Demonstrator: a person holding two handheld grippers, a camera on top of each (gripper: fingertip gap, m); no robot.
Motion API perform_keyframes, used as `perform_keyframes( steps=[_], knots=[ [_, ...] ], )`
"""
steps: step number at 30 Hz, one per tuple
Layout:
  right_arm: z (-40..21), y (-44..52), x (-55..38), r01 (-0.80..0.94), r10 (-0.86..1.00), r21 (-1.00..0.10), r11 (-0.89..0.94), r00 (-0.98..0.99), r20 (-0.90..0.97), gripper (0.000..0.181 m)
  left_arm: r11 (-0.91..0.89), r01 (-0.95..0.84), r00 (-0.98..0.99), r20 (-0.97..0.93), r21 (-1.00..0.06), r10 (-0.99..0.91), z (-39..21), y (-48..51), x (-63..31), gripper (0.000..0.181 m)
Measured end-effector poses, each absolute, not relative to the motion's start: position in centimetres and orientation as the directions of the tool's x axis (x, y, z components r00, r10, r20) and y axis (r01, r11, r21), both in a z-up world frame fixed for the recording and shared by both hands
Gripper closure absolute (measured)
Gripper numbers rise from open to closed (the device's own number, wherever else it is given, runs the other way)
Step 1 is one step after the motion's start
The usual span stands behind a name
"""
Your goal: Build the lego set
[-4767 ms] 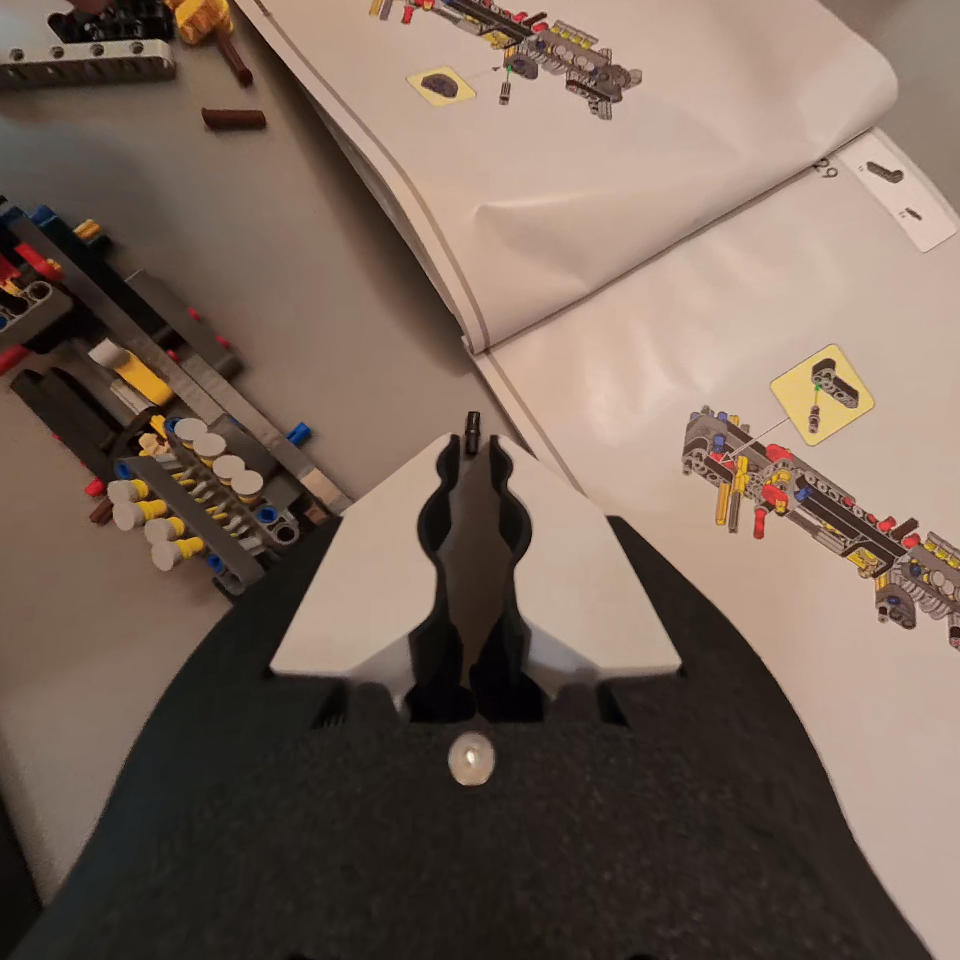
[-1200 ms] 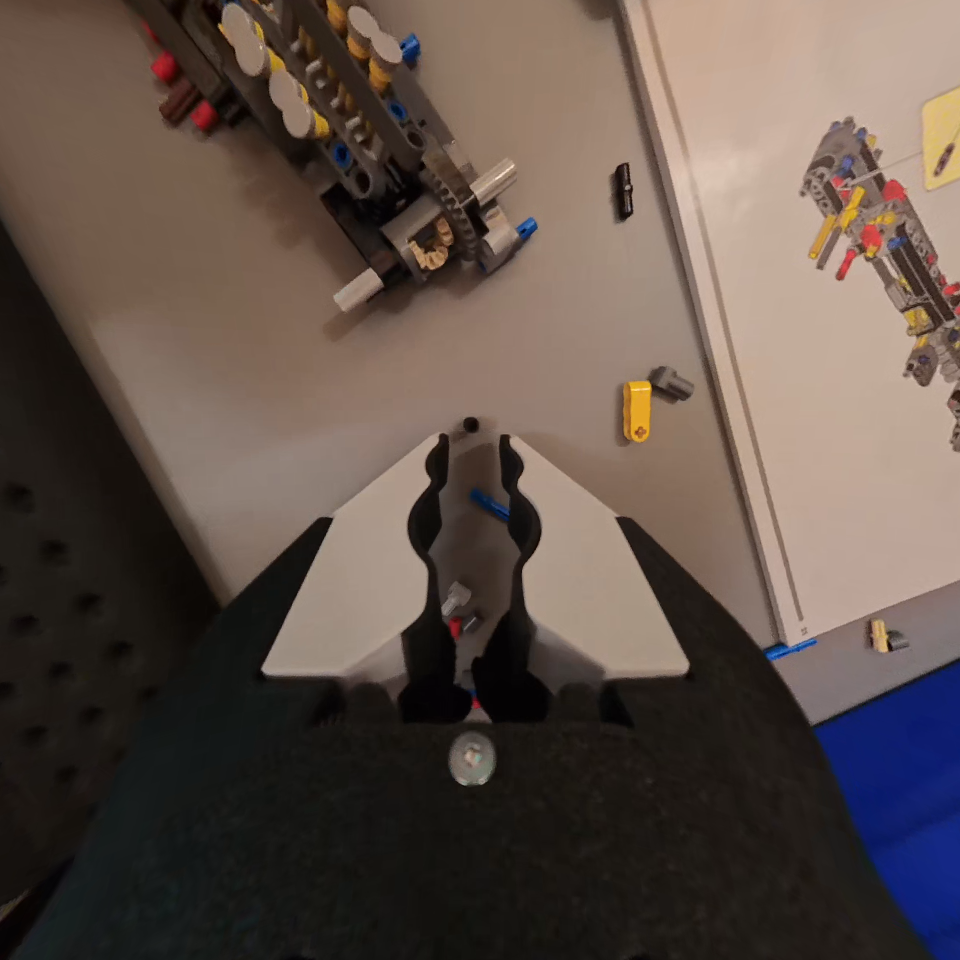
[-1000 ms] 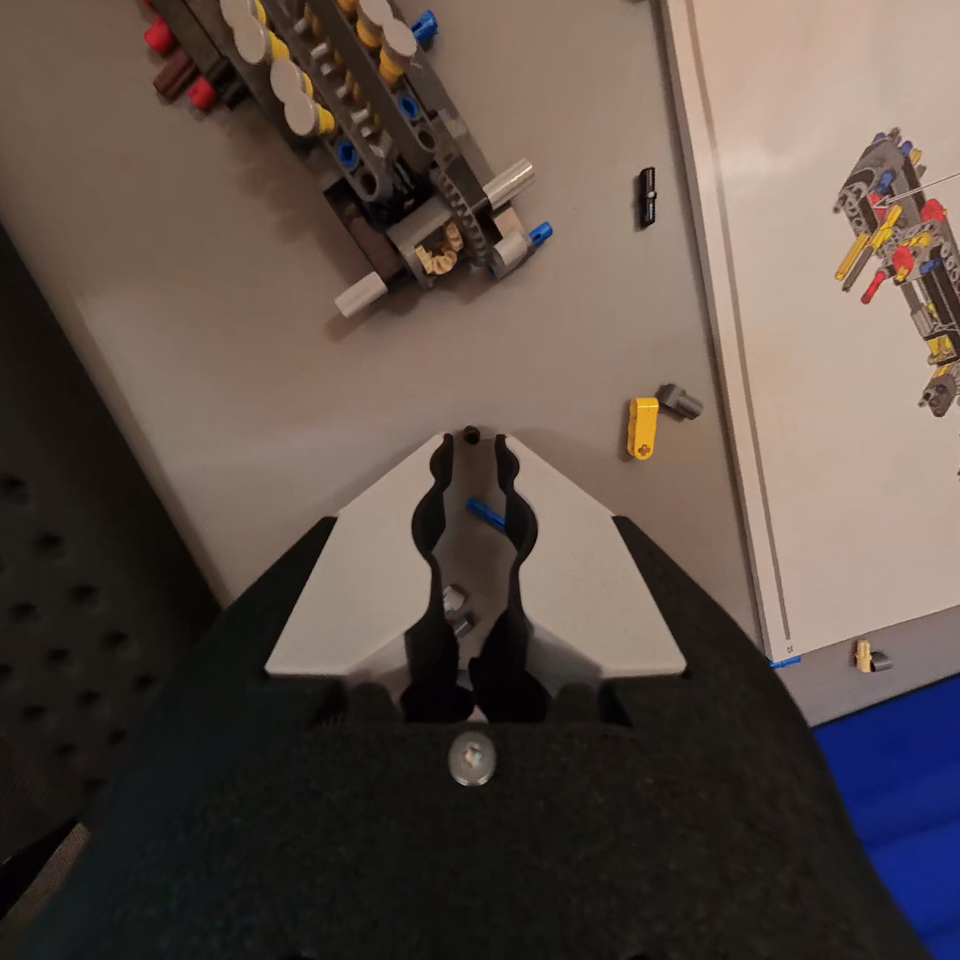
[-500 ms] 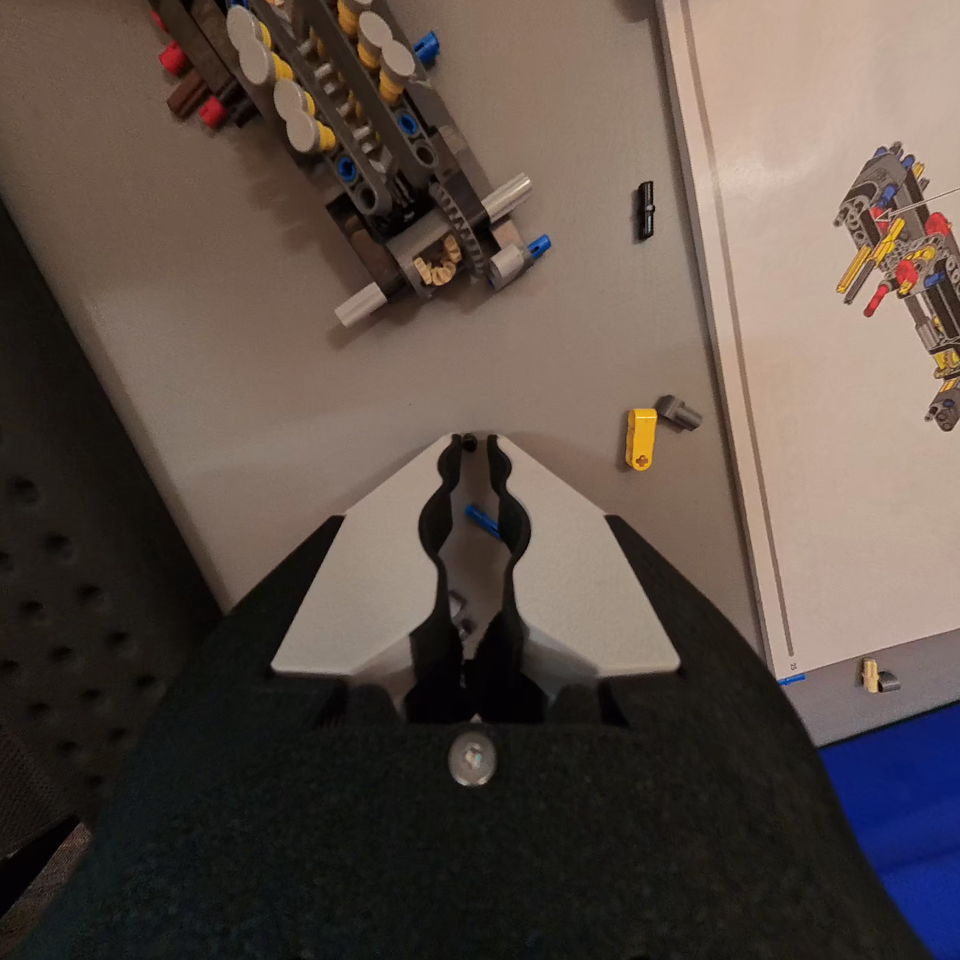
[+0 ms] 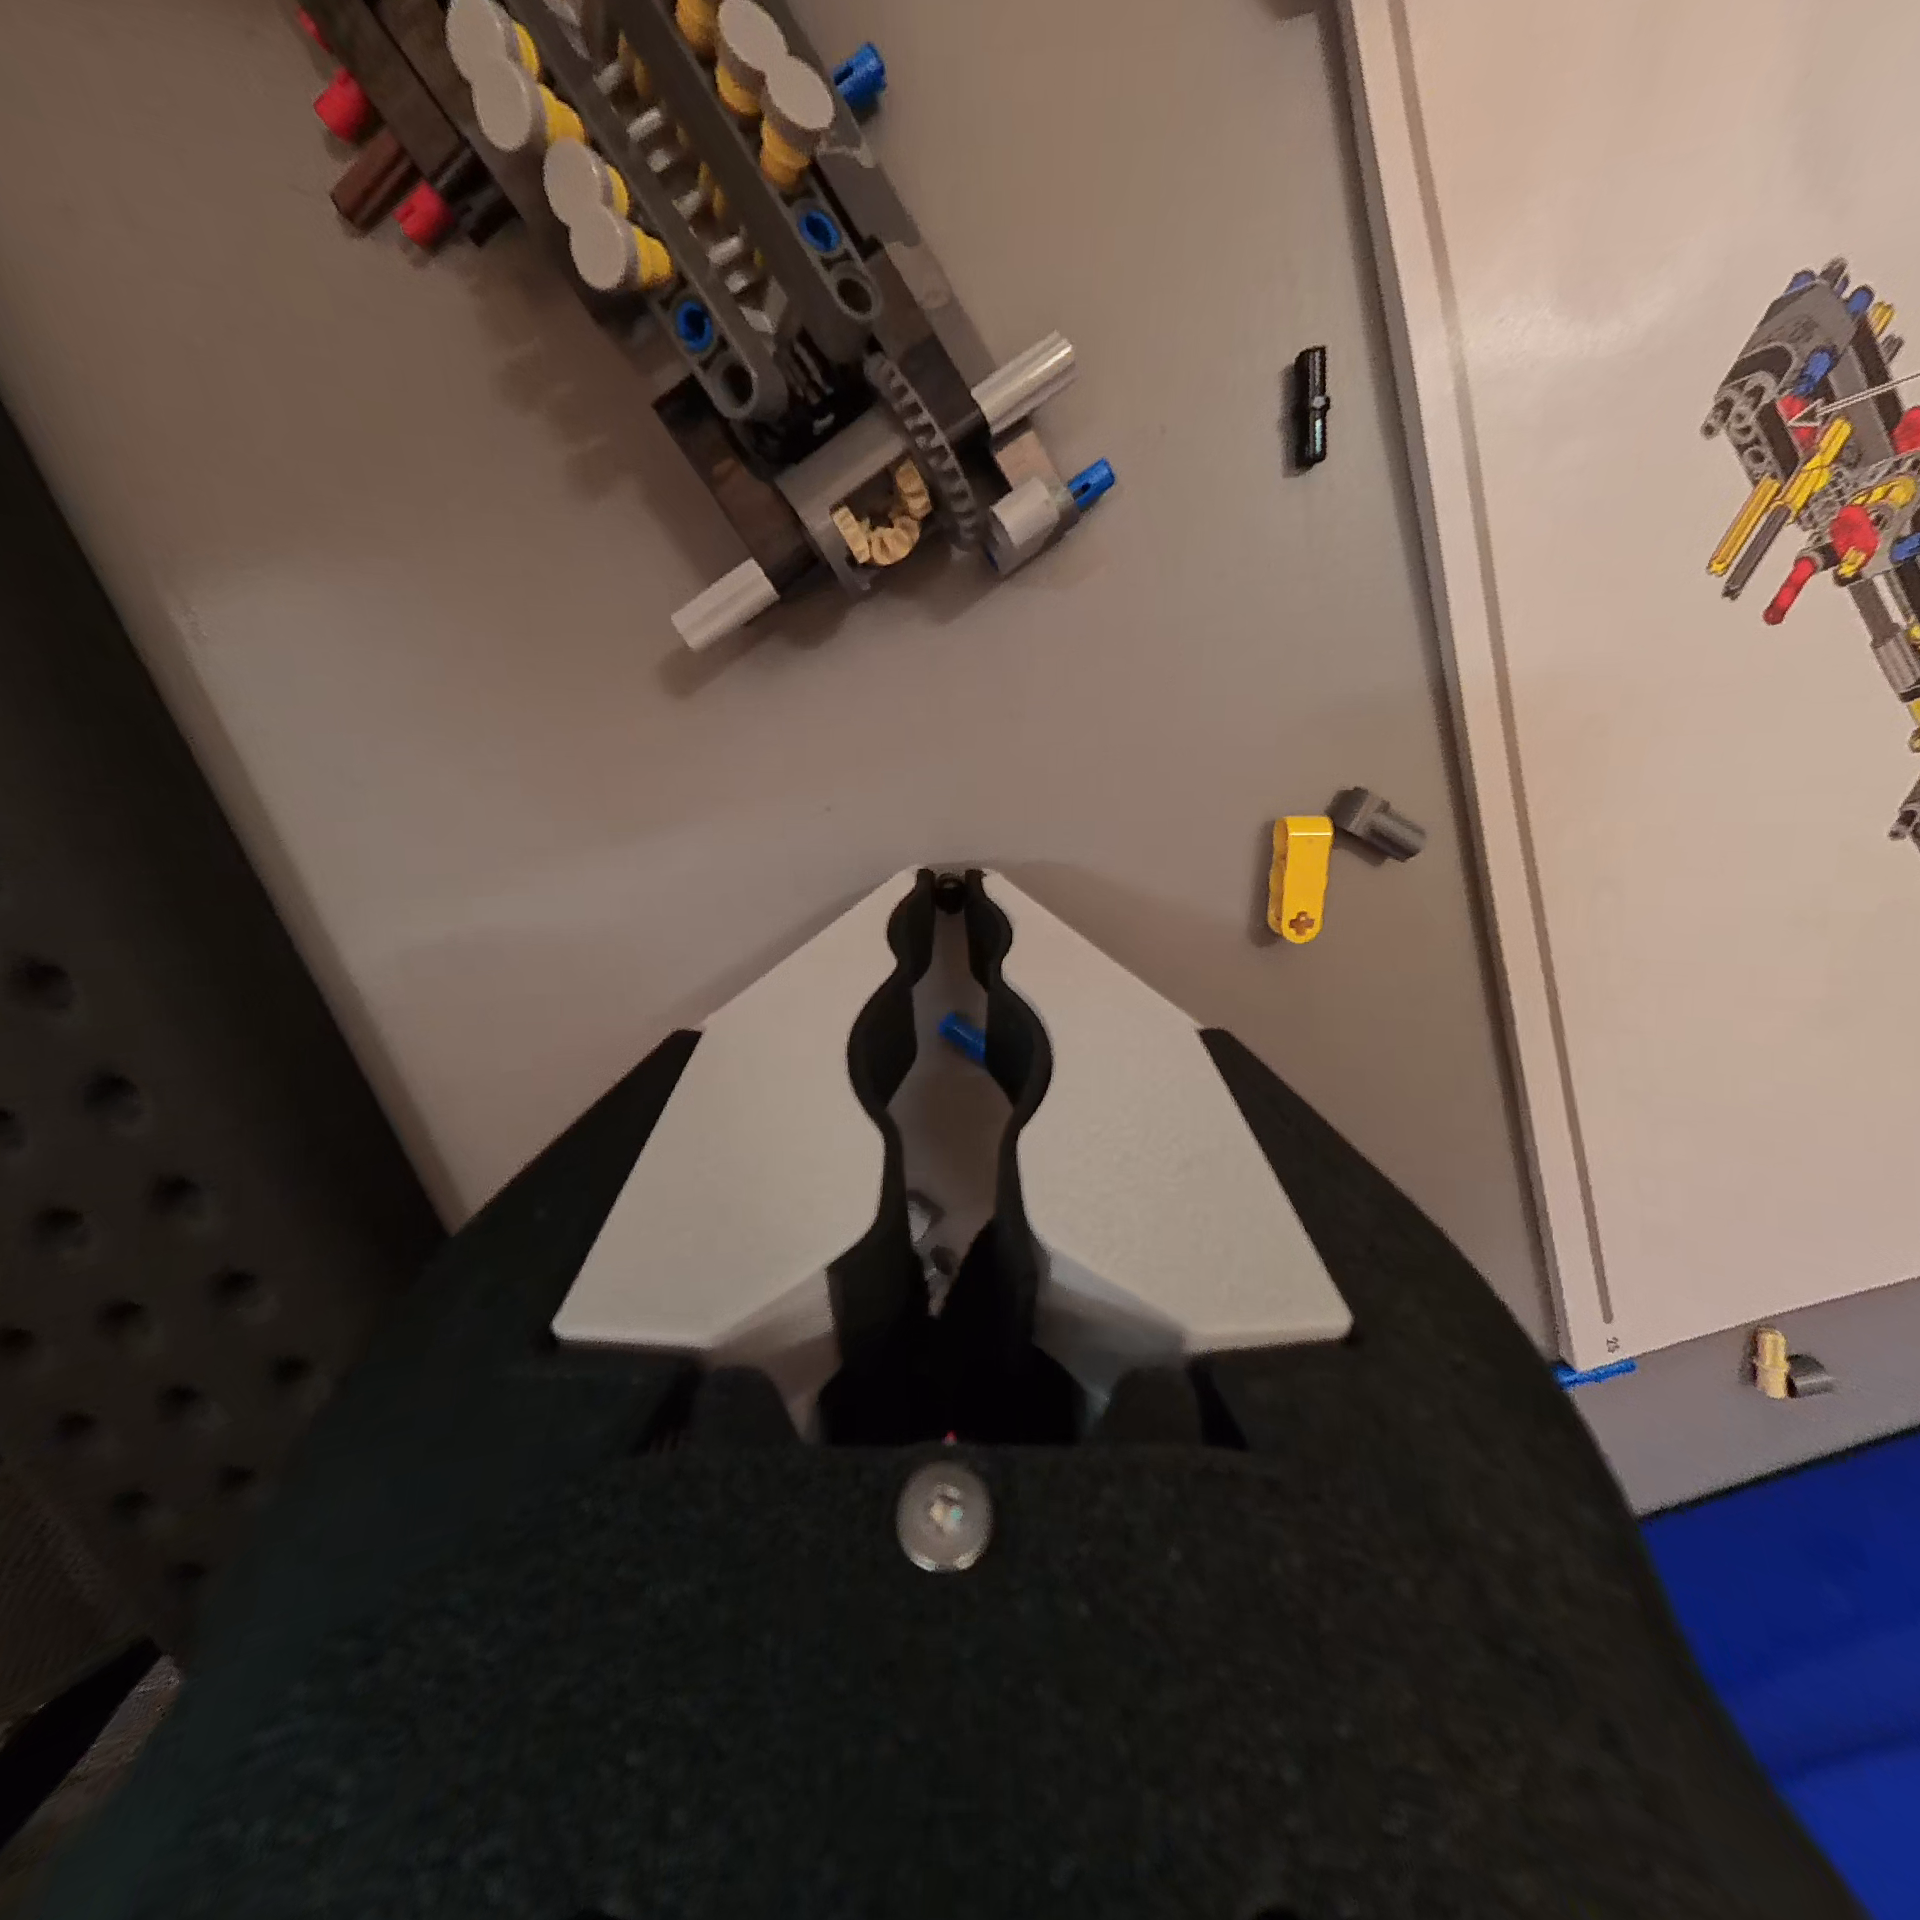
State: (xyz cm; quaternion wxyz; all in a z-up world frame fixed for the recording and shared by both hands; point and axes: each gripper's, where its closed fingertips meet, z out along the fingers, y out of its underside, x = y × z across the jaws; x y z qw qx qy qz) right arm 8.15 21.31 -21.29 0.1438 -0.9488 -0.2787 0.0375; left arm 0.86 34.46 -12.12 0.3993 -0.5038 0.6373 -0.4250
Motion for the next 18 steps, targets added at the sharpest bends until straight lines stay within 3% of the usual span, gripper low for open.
perform_keyframes(
  steps=[2,4,7,10,13,18],
  knots=[
    [-20.7,21.7,8.0,0.526,0.544,-0.313,-0.791,0.838,0.032,0.177,0.124,-0.298,-0.176,-0.073,-0.947,-0.982,-12.0,34.4,0.8,0.174],
    [-18.9,22.8,7.0,0.515,0.540,-0.398,-0.759,0.840,0.057,0.177,0.104,-0.286,-0.178,-0.053,-0.953,-0.983,-11.8,34.4,0.8,0.174],
    [-13.6,26.5,4.9,0.505,0.497,-0.613,-0.608,0.844,0.202,0.177,0.010,-0.244,-0.193,0.039,-0.970,-0.980,-10.7,34.2,0.7,0.174],
    [-7.1,29.6,1.0,0.445,0.400,-0.838,-0.317,0.864,0.307,0.177,-0.156,-0.188,-0.255,0.202,-0.970,-0.946,-9.1,33.6,0.4,0.175],
    [-4.1,31.1,0.3,0.537,0.176,-0.838,-0.097,0.838,0.517,0.177,-0.282,-0.166,-0.320,0.322,-0.945,-0.891,-7.9,33.2,0.0,0.174],
    [-4.8,32.3,-0.5,0.465,0.074,-0.884,-0.048,0.884,0.461,0.177,-0.366,-0.150,-0.375,0.395,-0.918,-0.838,-6.9,32.7,-0.4,0.174]
  ],
)
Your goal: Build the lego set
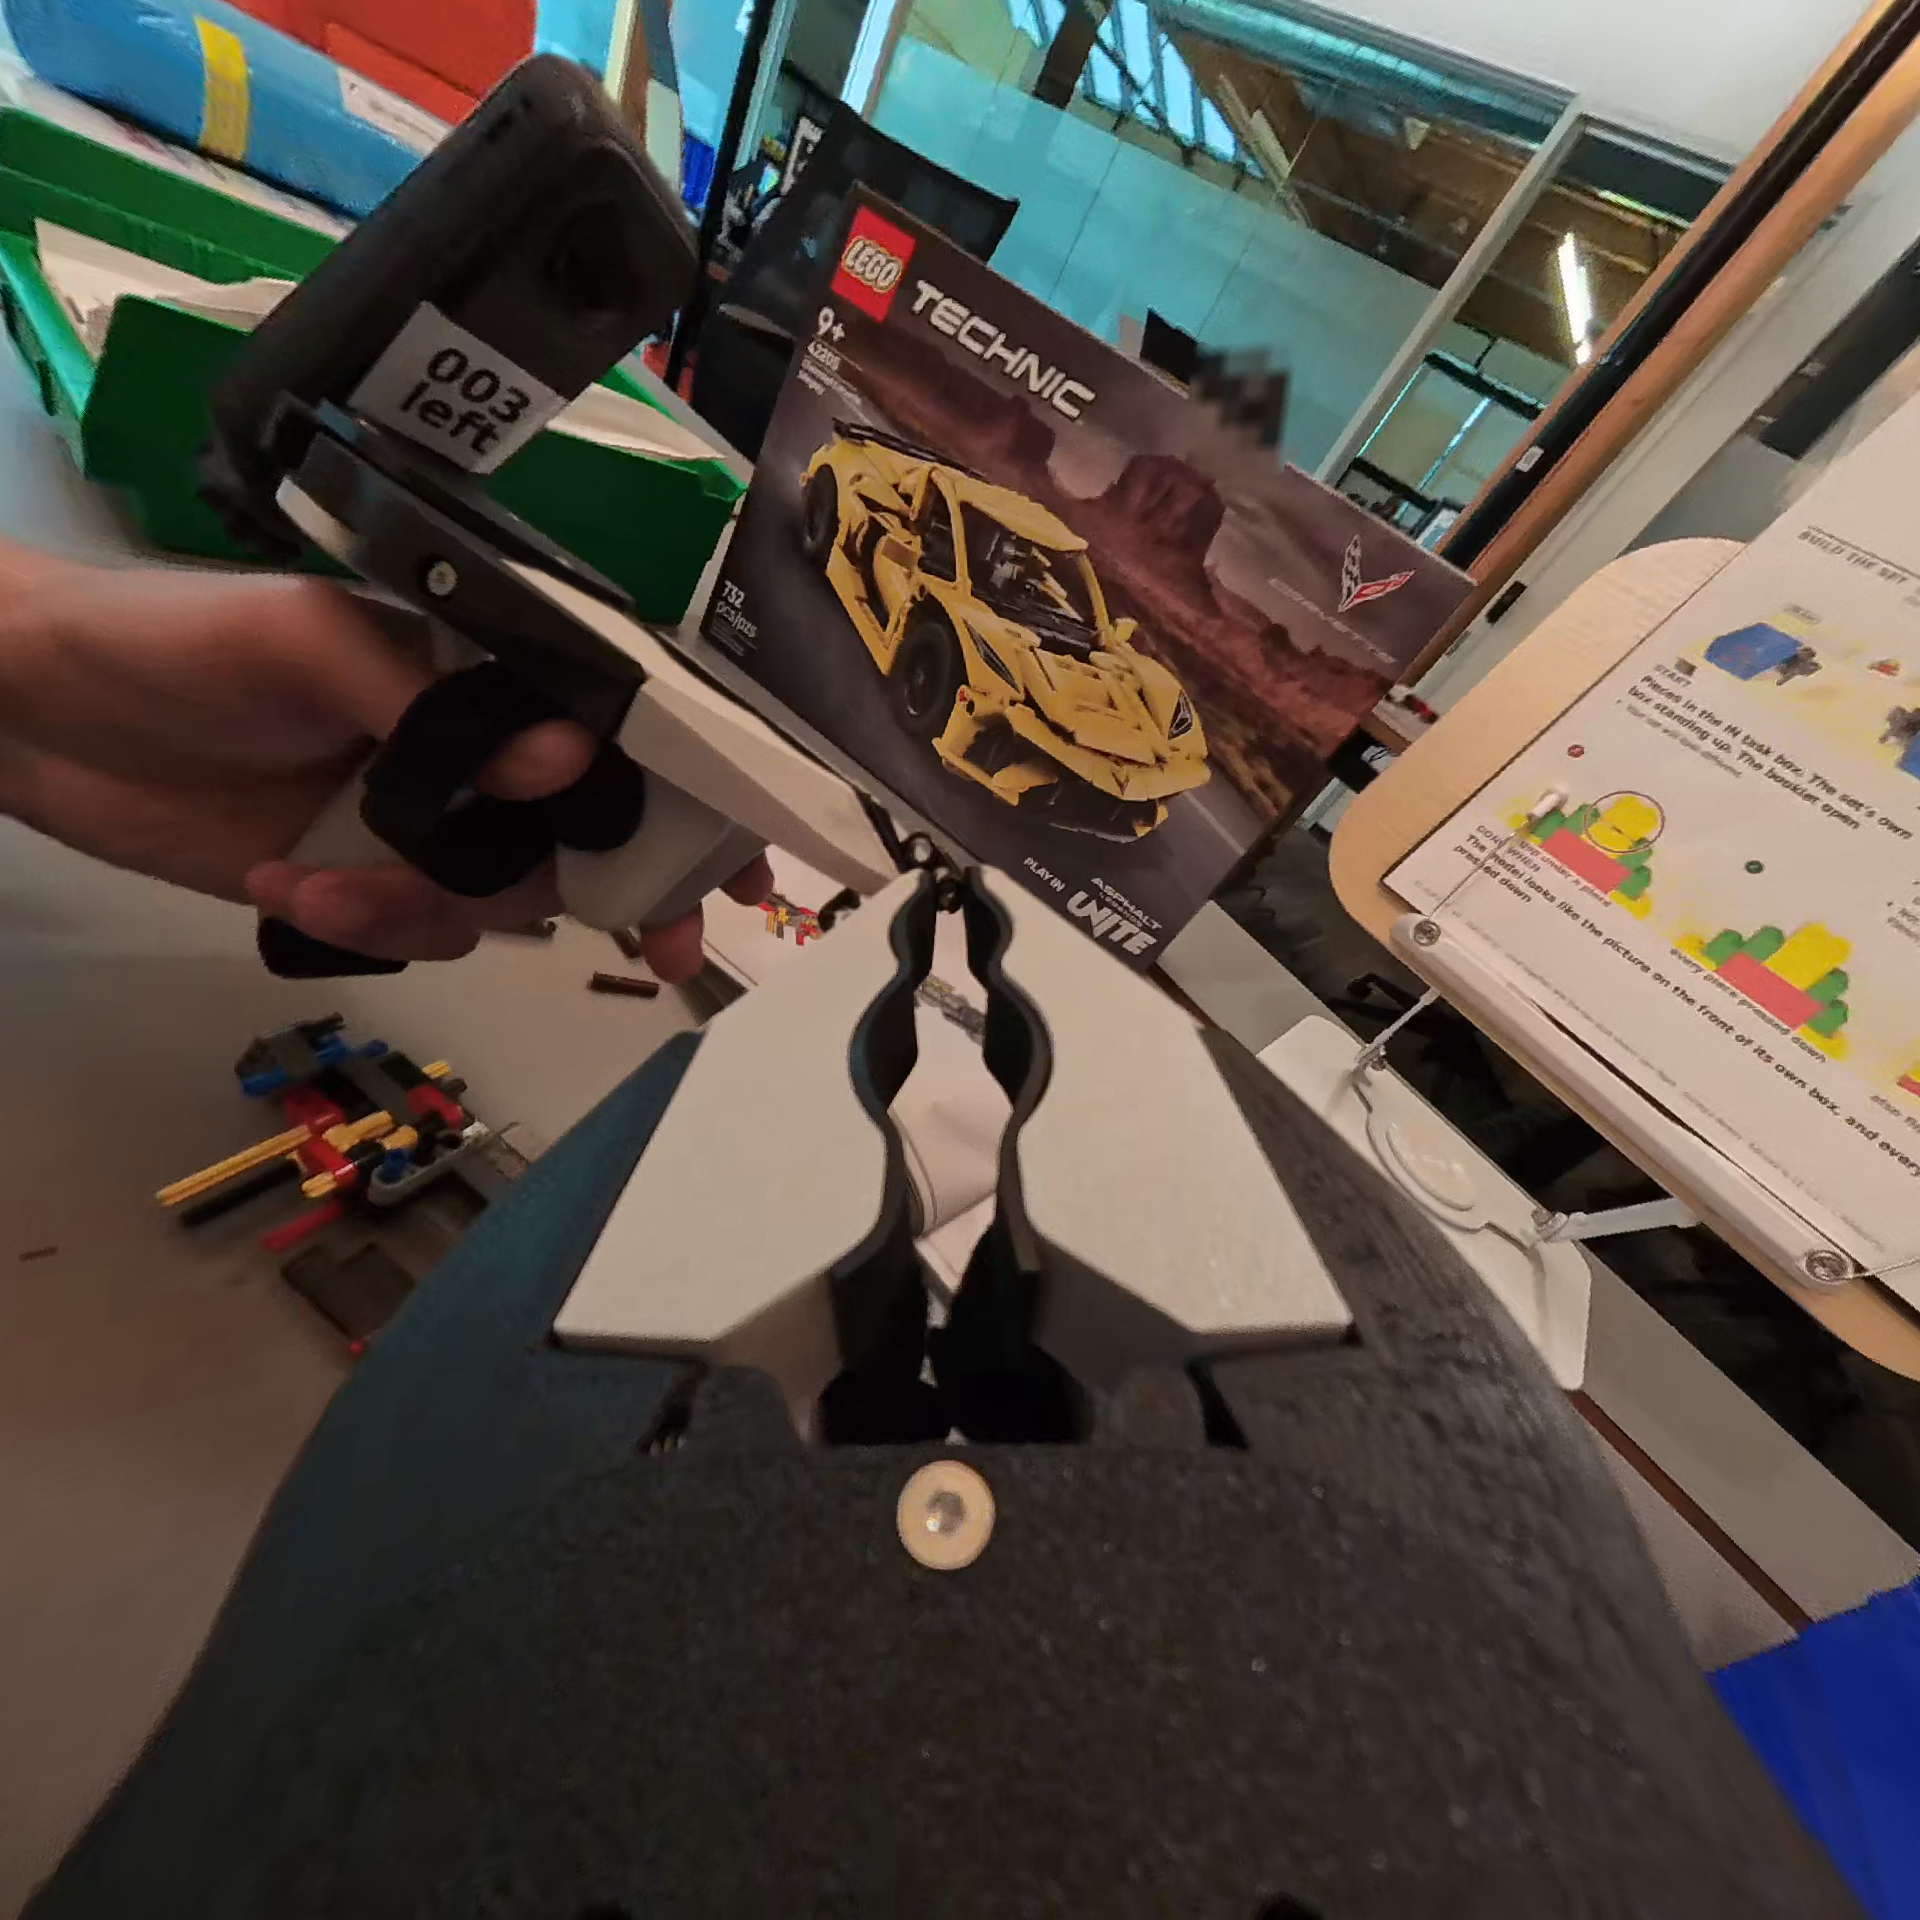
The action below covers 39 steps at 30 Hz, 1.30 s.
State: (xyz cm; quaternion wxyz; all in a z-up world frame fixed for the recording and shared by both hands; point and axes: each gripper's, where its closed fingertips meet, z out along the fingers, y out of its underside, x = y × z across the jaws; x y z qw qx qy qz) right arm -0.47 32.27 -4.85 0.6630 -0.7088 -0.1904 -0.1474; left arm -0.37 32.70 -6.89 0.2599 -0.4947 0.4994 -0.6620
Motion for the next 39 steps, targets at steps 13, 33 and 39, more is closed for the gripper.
perform_keyframes(
  steps=[13,33,39],
  knots=[
    [-4.3,32.7,-1.1,0.425,0.102,-0.904,-0.047,0.902,0.419,0.177,-0.224,-0.083,-0.330,0.239,-0.971,-0.913,-6.4,31.9,-0.4,0.174],
    [-3.0,32.7,-2.1,0.095,0.071,-0.989,0.111,0.992,0.103,0.177,0.019,0.117,-0.095,-0.030,-0.993,-0.995,-4.5,32.2,-1.0,0.174],
    [-2.8,32.5,-2.3,0.092,0.066,-0.987,0.133,0.993,0.101,0.177,0.151,0.133,-0.009,-0.154,-0.979,-0.988,-4.2,32.1,-1.3,0.174]
  ],
)
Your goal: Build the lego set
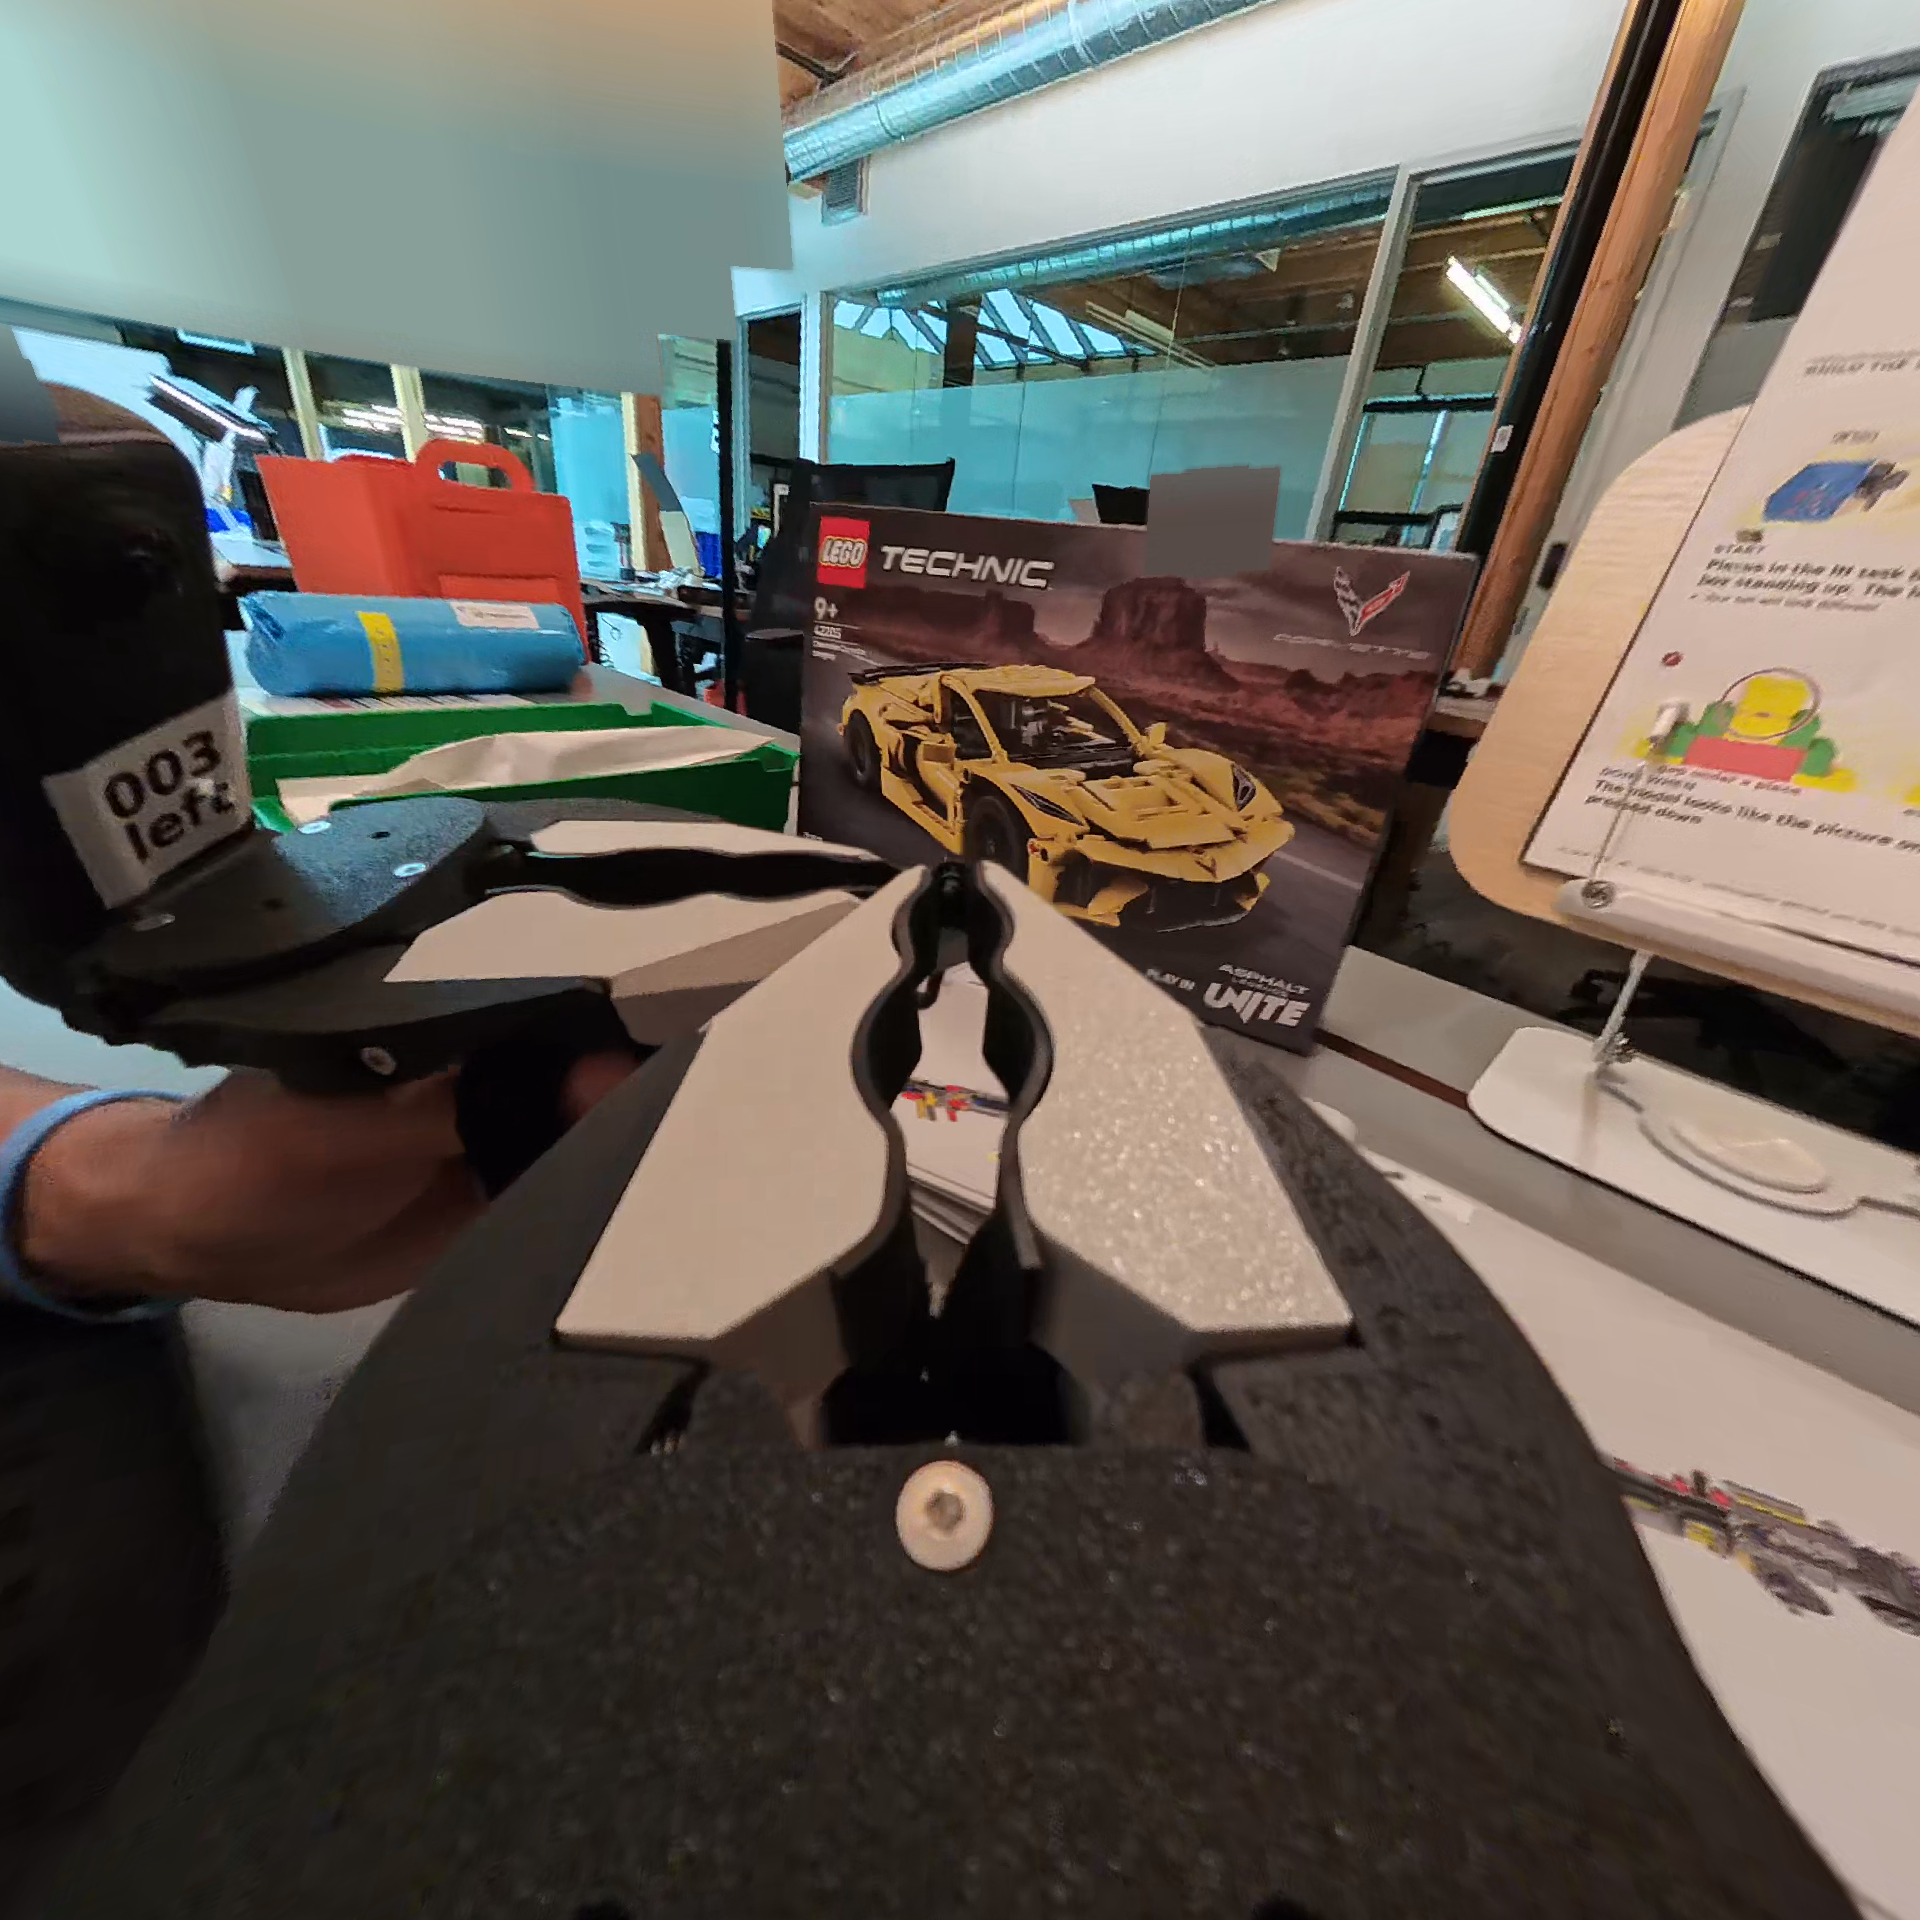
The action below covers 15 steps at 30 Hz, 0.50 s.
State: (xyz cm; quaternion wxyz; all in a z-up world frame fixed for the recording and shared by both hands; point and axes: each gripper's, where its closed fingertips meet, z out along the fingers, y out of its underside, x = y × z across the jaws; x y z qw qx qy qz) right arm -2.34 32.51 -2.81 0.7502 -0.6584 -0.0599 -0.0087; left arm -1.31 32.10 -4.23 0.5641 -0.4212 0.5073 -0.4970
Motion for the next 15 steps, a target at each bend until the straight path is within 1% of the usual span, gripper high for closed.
perform_keyframes(
  steps=[2,5,7,8,10,12,15],
  knots=[
    [-2.57,32.36,-2.52,0.174,0.047,-0.974,0.143,0.982,0.182,0.177,0.172,0.138,-0.003,-0.175,-0.975,-0.985,-4.03,31.98,-1.44,0.174],
    [-2.56,32.15,-2.65,0.287,0.041,-0.948,0.133,0.955,0.295,0.177,0.256,0.138,-0.018,-0.261,-0.957,-0.965,-4.01,31.85,-1.58,0.174],
    [-2.45,31.95,-2.84,0.387,0.055,-0.910,0.149,0.916,0.398,0.177,0.264,0.143,-0.054,-0.274,-0.954,-0.960,-3.99,31.59,-1.76,0.174],
    [-2.53,31.91,-2.77,0.404,0.069,-0.904,0.141,0.906,0.417,0.177,0.258,0.137,-0.076,-0.270,-0.956,-0.960,-4.09,31.49,-1.74,0.173],
    [-2.58,31.84,-2.74,0.385,0.106,-0.912,0.142,0.910,0.401,0.177,0.224,0.137,-0.110,-0.239,-0.965,-0.965,-4.16,31.26,-1.71,0.173],
    [-2.65,31.90,-2.69,0.293,0.112,-0.945,0.142,0.944,0.310,0.177,0.173,0.136,-0.114,-0.189,-0.976,-0.975,-4.23,31.20,-1.65,0.173],
    [-3.12,32.27,-2.47,0.231,0.113,-0.968,0.099,0.964,0.242,0.177,0.190,0.114,-0.098,-0.201,-0.975,-0.975,-4.66,31.60,-1.47,0.173]
  ],
)
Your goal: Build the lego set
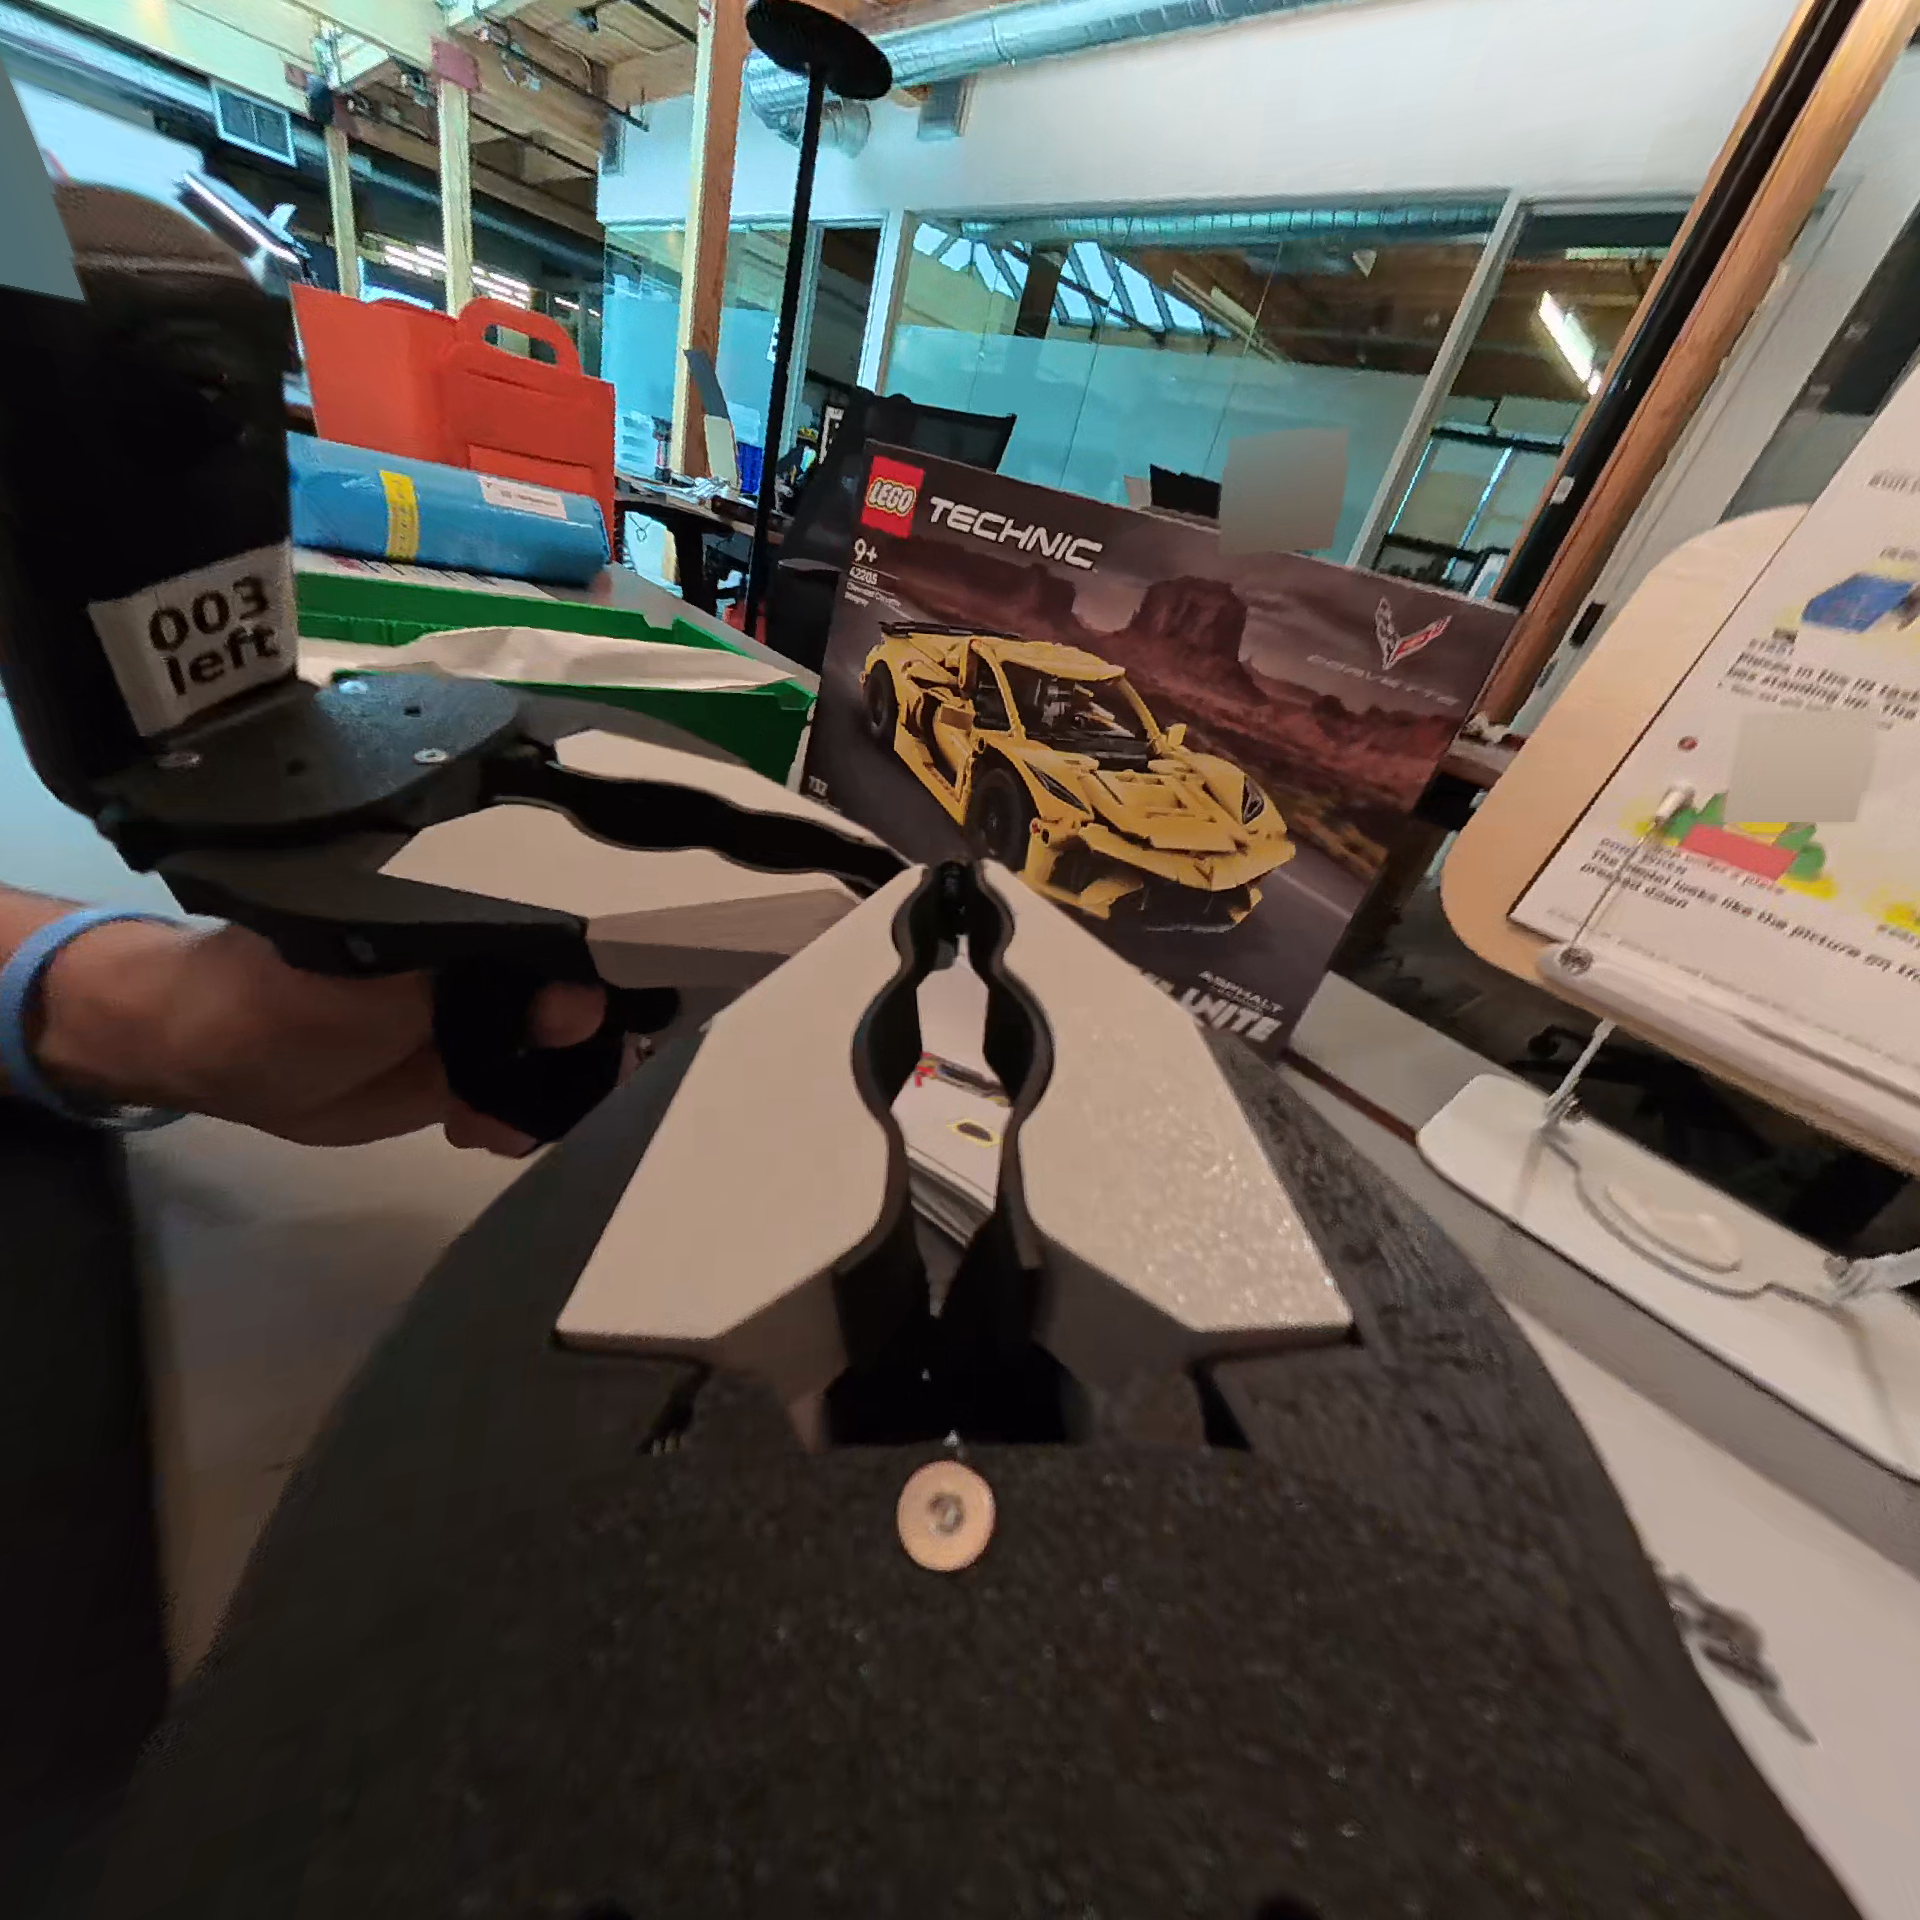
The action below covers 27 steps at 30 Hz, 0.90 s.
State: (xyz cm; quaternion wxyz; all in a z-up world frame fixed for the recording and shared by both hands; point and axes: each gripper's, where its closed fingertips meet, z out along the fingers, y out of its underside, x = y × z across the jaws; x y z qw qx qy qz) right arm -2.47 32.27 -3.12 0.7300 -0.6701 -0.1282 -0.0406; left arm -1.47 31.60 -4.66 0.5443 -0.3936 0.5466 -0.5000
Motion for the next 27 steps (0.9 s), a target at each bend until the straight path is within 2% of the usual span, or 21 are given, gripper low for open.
perform_keyframes(
  steps=[2,6,8,10,14,19,21,24,27],
  knots=[
    [-3.1,32.4,-2.4,0.140,0.119,-0.988,0.060,0.982,0.147,0.177,0.163,0.103,-0.098,-0.173,-0.981,-0.980,-4.7,31.7,-1.4,0.173],
    [-3.3,32.6,-2.4,0.218,0.066,-0.976,0.006,0.974,0.218,0.177,0.300,0.091,-0.014,-0.302,-0.950,-0.953,-4.7,32.1,-1.4,0.173],
    [-2.6,32.1,-2.9,0.298,0.097,-0.951,0.084,0.947,0.305,0.177,0.333,0.123,-0.058,-0.342,-0.935,-0.938,-4.2,31.6,-1.8,0.173],
    [-2.7,31.6,-3.1,0.419,0.153,-0.899,0.128,0.887,0.436,0.177,0.274,0.115,-0.189,-0.292,-0.955,-0.937,-4.3,31.0,-2.1,0.172],
    [-3.7,31.3,-2.8,0.673,0.164,-0.736,0.074,0.719,0.675,0.177,0.232,0.059,-0.297,-0.239,-0.971,-0.925,-5.4,30.4,-2.1,0.173],
    [-4.5,31.4,-2.4,0.521,0.212,-0.852,0.057,0.827,0.520,0.177,0.275,0.033,-0.259,-0.274,-0.961,-0.926,-6.2,30.5,-1.6,0.172],
    [-5.0,32.0,-1.8,0.468,0.197,-0.884,-0.026,0.869,0.454,0.177,0.269,-0.016,-0.219,-0.259,-0.963,-0.941,-6.7,31.1,-1.1,0.172],
    [-5.6,32.4,-1.5,0.509,0.163,-0.854,-0.106,0.856,0.490,0.177,0.347,-0.045,-0.151,-0.337,-0.937,-0.929,-7.2,31.8,-0.8,0.172],
    [-5.9,32.4,-1.5,0.606,0.158,-0.791,-0.084,0.792,0.590,0.177,0.440,-0.062,-0.132,-0.430,-0.896,-0.893,-7.5,32.0,-0.9,0.172]
  ],
)
